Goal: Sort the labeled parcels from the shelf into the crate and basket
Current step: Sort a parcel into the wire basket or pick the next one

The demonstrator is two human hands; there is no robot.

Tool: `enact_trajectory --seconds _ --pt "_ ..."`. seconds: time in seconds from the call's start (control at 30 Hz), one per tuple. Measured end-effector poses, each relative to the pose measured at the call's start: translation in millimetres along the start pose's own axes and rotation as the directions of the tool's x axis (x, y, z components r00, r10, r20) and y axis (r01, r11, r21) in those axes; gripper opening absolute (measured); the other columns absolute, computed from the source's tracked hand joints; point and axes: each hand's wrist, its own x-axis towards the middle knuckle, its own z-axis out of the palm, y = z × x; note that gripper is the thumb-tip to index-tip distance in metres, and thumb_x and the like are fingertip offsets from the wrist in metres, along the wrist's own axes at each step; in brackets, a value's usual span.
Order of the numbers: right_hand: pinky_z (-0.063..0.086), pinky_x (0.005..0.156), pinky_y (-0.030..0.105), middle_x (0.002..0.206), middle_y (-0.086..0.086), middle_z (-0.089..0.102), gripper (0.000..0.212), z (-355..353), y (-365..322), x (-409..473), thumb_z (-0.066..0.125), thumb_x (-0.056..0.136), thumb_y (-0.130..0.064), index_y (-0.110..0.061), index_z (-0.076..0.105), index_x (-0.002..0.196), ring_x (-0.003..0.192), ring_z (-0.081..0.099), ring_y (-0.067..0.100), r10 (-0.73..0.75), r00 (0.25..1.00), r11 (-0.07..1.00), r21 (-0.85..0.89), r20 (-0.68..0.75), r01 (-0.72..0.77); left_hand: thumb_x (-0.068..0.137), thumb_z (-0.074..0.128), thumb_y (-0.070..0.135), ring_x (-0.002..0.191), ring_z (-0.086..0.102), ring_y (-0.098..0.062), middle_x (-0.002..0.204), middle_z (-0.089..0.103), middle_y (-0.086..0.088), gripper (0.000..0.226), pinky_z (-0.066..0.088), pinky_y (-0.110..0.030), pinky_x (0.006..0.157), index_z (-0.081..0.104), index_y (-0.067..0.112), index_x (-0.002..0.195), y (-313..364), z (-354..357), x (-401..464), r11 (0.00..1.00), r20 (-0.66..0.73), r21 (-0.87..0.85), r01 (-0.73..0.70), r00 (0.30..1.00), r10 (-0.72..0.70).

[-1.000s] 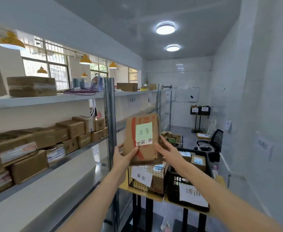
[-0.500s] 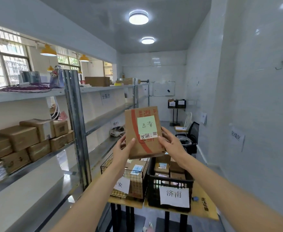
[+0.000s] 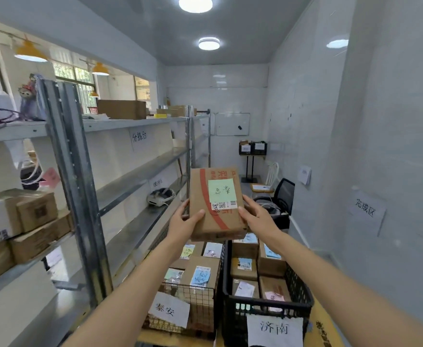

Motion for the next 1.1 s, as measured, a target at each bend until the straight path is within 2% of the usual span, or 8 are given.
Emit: enact_trajectory --seconds 0.17,0.33,0.47,0.57,0.67,0.8,1.0,1.1 --pt "0.053 0.088 0.020 0.136 -0.008 0.052 0.053 27.8 22.4 66.0 0.053 0.105 -0.029 -0.031 0.034 0.155 0.117 0.056 0.007 0.009 1.000 0.998 -0.069 0.014 -0.008 0.093 0.071 0.028 0.104 0.066 -0.024 0.124 0.061 -0.007 0.071 0.057 -0.038 0.078 0.035 0.034 0.154 -21.5 -26.1 77.8 0.999 -0.015 0.052 0.017 1.000 -0.016" --pt "0.038 0.116 0.043 0.153 -0.005 0.044 0.055 42.7 61.7 133.5 0.055 0.103 -0.040 -0.032 0.036 0.154 0.140 0.042 0.016 0.030 0.999 0.981 -0.194 0.031 -0.023 0.096 0.068 0.027 0.098 0.062 -0.017 0.119 0.059 -0.002 0.069 0.050 -0.030 0.068 0.033 0.031 0.155 -47.4 -44.2 145.8 0.993 -0.066 0.106 0.043 0.997 -0.037" --pt "0.037 0.116 0.041 0.156 -0.002 0.043 0.055 52.4 106.1 201.6 0.054 0.103 -0.039 -0.027 0.038 0.155 0.141 0.041 0.017 0.062 0.997 0.971 -0.235 0.045 -0.049 0.094 0.069 0.029 0.104 0.063 -0.022 0.126 0.060 -0.004 0.071 0.054 -0.036 0.078 0.033 0.034 0.155 -81.6 -56.2 215.9 0.985 -0.100 0.150 0.085 0.992 -0.070" --pt "0.039 0.105 0.030 0.152 -0.001 0.047 0.055 58.9 148.8 259.0 0.053 0.103 -0.039 -0.026 0.038 0.155 0.128 0.048 0.013 0.114 0.992 0.966 -0.240 0.049 -0.099 0.096 0.067 0.026 0.099 0.062 -0.018 0.111 0.058 0.005 0.066 0.051 -0.034 0.071 0.036 0.031 0.154 -113.4 -58.1 271.6 0.973 -0.119 0.190 0.133 0.987 -0.111" --pt "0.042 0.105 0.032 0.150 -0.001 0.049 0.056 59.9 199.7 313.0 0.052 0.103 -0.042 -0.027 0.036 0.155 0.124 0.048 0.011 0.145 0.987 0.948 -0.297 0.075 -0.117 0.097 0.066 0.023 0.094 0.061 -0.016 0.107 0.059 0.006 0.063 0.049 -0.032 0.064 0.038 0.031 0.152 -148.2 -51.2 325.6 0.958 -0.146 0.209 0.197 0.975 -0.168" --pt "0.034 0.115 0.036 0.158 -0.003 0.040 0.056 55.9 270.6 366.7 0.047 0.105 -0.041 -0.022 0.034 0.156 0.142 0.040 0.017 0.209 0.975 0.893 -0.422 0.079 -0.157 0.095 0.068 0.025 0.104 0.064 -0.022 0.120 0.062 0.001 0.066 0.054 -0.036 0.076 0.036 0.031 0.153 -210.5 -41.7 389.8 0.926 -0.161 0.206 0.315 0.945 -0.286" --pt "0.022 0.122 0.036 0.166 -0.001 0.024 0.059 61.3 367.4 403.2 0.043 0.106 -0.043 -0.020 0.029 0.158 0.152 0.021 0.016 0.266 0.956 0.757 -0.641 0.127 -0.125 0.095 0.070 0.021 0.115 0.061 -0.025 0.140 0.057 -0.008 0.072 0.054 -0.047 0.097 0.033 0.024 0.156 -306.6 -26.7 442.8 0.867 -0.145 0.265 0.423 0.906 -0.398" --pt "0.016 0.123 0.033 0.168 -0.003 0.017 0.059 68.8 404.8 414.6 0.040 0.107 -0.045 -0.023 0.025 0.160 0.154 0.014 0.014 0.252 0.961 0.723 -0.683 0.117 -0.106 0.093 0.072 0.024 0.113 0.061 -0.024 0.137 0.060 -0.007 0.072 0.053 -0.049 0.097 0.035 0.028 0.155 -351.0 -18.3 460.9 0.844 -0.113 0.271 0.462 0.886 -0.449"
